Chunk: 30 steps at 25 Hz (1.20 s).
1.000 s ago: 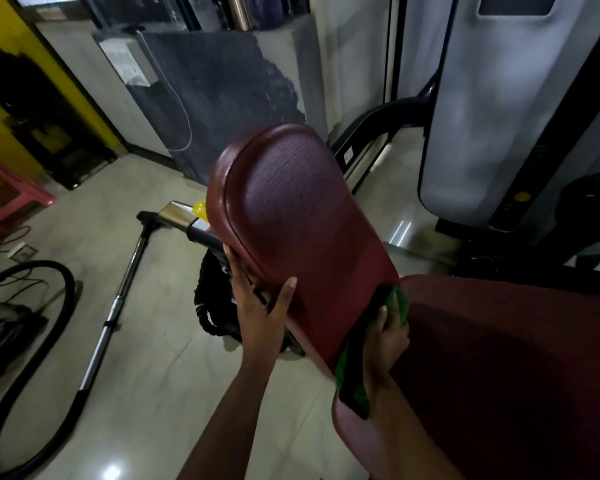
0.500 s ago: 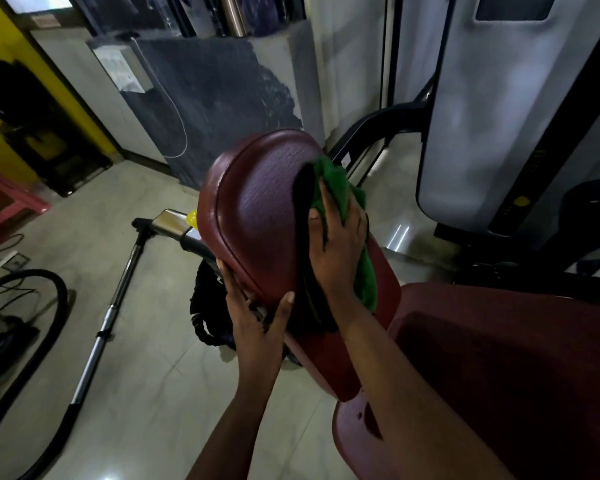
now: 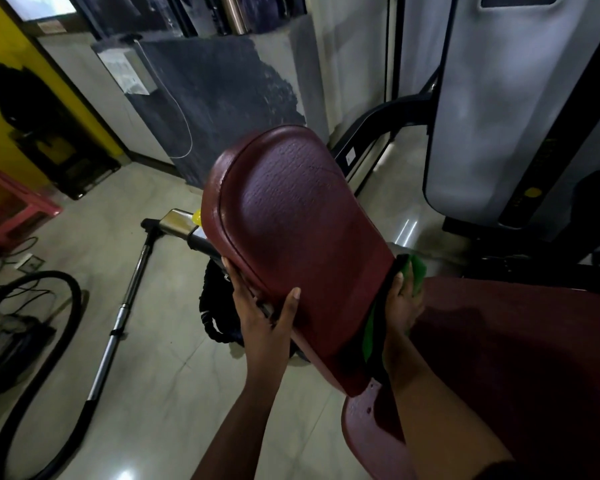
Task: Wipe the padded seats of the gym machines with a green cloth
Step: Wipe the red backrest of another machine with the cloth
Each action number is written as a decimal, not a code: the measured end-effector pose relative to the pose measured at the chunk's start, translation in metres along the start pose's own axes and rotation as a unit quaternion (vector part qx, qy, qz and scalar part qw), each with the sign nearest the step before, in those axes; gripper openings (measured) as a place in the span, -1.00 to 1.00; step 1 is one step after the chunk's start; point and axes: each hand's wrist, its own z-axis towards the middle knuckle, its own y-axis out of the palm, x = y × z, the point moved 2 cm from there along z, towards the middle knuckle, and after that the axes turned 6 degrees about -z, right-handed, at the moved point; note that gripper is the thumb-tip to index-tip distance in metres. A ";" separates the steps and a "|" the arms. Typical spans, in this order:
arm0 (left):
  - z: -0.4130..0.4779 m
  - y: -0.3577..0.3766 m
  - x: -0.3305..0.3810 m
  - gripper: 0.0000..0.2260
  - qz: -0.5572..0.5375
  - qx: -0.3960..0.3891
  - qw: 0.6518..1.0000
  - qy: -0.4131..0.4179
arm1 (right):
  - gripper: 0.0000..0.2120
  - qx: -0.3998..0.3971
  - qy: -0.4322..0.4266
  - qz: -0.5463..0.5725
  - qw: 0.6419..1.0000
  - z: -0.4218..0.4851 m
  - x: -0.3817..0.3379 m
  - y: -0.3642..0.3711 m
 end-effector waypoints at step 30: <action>-0.003 -0.002 0.004 -0.13 -0.004 -0.005 1.000 -0.021 | -0.47 -0.004 -0.261 0.030 0.965 0.006 -0.159 -0.001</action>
